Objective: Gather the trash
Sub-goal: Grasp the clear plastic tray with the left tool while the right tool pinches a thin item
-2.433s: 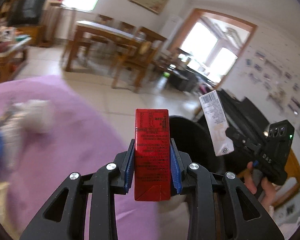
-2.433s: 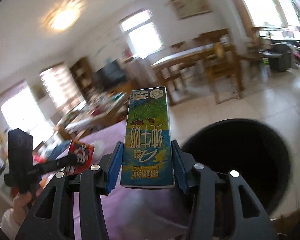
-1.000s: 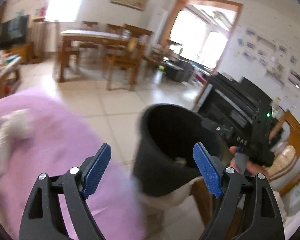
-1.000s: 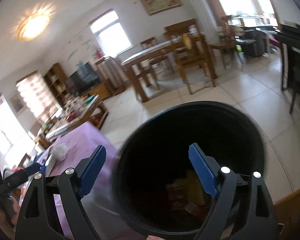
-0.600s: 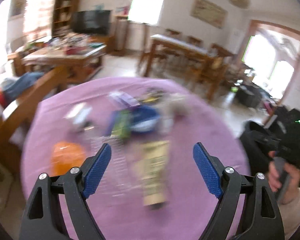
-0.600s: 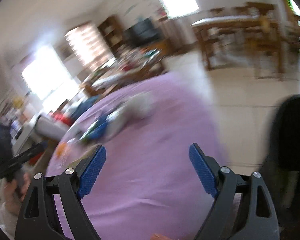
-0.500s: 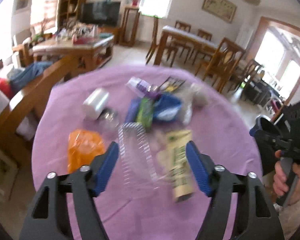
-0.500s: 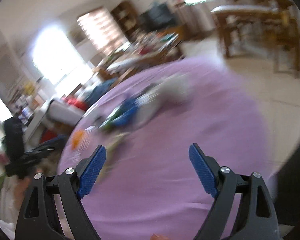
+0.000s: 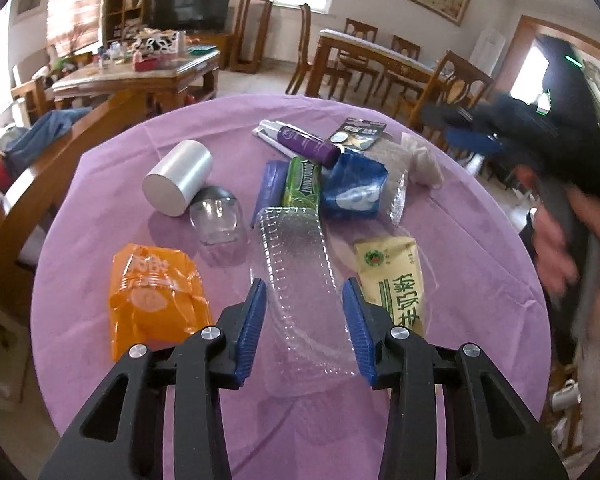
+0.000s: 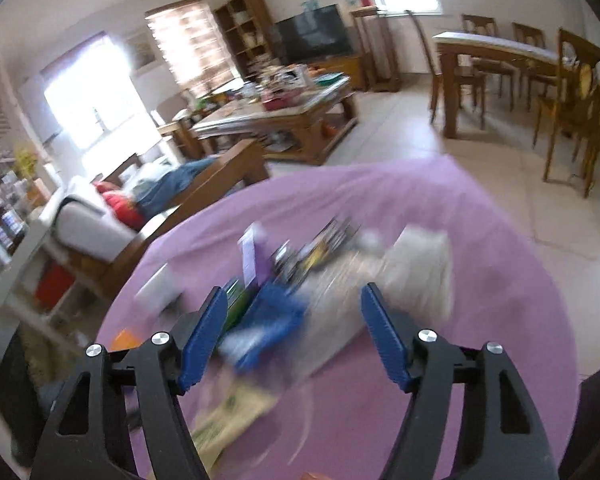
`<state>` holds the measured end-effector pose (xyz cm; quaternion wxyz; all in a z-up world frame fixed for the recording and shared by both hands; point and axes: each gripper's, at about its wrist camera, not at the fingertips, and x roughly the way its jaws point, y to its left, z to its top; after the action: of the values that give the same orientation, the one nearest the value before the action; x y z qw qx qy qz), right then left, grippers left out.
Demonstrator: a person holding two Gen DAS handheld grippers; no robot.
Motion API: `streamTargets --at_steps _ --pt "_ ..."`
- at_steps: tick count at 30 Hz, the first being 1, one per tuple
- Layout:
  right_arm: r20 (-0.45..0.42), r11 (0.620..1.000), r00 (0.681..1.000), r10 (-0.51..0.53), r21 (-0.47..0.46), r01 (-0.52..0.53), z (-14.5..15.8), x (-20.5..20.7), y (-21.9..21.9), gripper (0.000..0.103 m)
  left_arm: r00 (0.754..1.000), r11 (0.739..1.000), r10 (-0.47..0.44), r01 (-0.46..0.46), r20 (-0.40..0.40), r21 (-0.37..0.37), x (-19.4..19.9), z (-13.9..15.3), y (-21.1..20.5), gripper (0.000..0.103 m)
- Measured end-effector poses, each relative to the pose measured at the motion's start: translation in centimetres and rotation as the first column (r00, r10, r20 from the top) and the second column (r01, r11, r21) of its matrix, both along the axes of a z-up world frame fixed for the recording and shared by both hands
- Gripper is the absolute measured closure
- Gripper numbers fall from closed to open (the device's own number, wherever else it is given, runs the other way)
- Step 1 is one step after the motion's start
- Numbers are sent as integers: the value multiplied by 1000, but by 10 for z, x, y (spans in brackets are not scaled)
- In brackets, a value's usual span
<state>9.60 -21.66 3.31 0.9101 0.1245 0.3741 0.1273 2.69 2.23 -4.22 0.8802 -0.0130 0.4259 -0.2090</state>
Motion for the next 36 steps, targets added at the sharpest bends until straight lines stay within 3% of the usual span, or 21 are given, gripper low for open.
streamTargets --at_steps 2,7,9,11,13,20,29,36 --pt "-32 1000 999 -17 -20 16 -5 31 -8 48 1000 1000 -4 4 6 -12 -1 -2 1 63" --pt "-162 998 987 -24 45 31 -40 82 -17 48 1000 1000 -16 17 11 -27 -1 -4 4 63" --pt "-180 999 984 -9 31 15 -44 89 -16 58 1000 999 -20 21 11 -30 1 -5 8 63" --pt "-178 999 984 13 50 -4 -47 91 -18 84 1000 999 -22 23 11 -33 1 -5 8 63" --pt "-172 995 984 45 99 -29 -48 88 -22 94 1000 999 -23 24 12 -39 0 -5 8 63" --pt "-21 973 997 80 218 -74 -21 49 -33 102 1000 997 -8 9 18 -76 -2 -7 11 65" --pt "261 997 965 8 78 -29 61 -50 -60 102 996 989 -2 15 89 -147 -23 26 13 65" --pt "324 990 936 -137 71 121 71 -122 -138 102 982 974 -107 135 156 -182 -36 66 -38 65"
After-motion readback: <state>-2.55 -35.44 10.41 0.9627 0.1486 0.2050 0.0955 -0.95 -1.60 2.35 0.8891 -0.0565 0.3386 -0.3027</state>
